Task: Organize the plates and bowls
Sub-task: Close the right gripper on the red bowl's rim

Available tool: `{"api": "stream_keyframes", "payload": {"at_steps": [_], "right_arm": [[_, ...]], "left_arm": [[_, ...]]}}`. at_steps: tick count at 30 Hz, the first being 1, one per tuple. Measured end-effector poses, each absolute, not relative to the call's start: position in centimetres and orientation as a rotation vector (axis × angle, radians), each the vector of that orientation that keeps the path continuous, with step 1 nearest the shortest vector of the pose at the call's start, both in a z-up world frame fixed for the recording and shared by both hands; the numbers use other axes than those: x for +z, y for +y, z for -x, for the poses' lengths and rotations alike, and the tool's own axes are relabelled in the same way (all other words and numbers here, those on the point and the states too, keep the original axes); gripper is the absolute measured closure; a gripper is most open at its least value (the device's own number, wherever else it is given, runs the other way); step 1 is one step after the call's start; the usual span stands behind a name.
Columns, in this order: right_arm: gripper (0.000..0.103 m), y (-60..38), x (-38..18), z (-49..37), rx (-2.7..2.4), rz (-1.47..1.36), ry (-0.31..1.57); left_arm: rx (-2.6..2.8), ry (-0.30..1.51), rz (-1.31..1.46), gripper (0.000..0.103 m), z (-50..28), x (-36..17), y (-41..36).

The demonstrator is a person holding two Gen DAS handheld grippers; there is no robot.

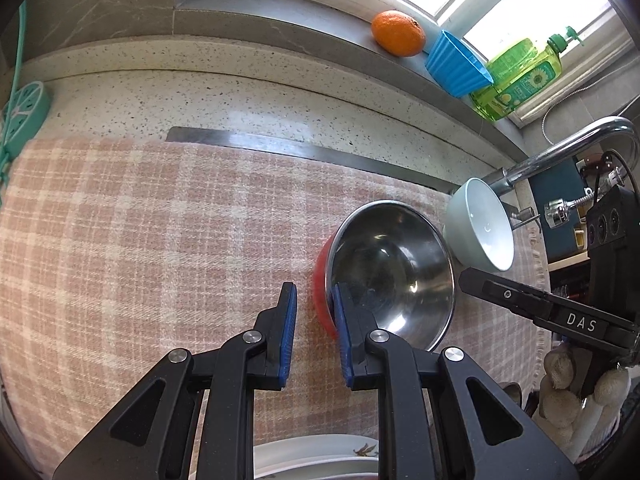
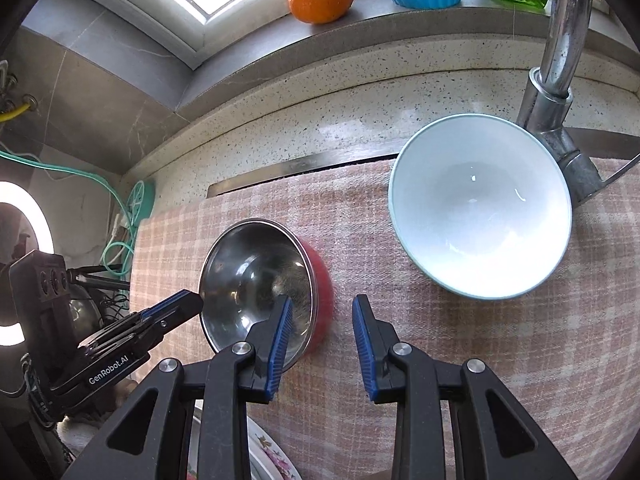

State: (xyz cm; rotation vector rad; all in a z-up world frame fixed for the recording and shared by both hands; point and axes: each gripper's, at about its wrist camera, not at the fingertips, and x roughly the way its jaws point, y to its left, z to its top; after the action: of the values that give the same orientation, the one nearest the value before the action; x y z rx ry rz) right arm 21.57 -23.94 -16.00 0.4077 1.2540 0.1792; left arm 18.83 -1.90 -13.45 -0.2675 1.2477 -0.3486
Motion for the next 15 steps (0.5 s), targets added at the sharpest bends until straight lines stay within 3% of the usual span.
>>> {"api": "stream_keyframes", "payload": {"at_steps": [8,10,15], "right_arm": [[0.090,-23.0,-16.9,-22.1,0.188,-0.394,1.282],[0.092,-22.9,-17.0,-22.0,0.192,-0.390,1.288],[0.095,-22.3,-17.2,-22.1,0.190,-0.374,1.291]], "left_arm": [[-0.367,1.254,0.246,0.086,-18.9,-13.9,-2.7],[-0.372,1.255,0.241,0.093,-18.9,-14.0,-2.8],[-0.371,1.250,0.222,0.096,-18.9,-14.0,-3.2]]}}
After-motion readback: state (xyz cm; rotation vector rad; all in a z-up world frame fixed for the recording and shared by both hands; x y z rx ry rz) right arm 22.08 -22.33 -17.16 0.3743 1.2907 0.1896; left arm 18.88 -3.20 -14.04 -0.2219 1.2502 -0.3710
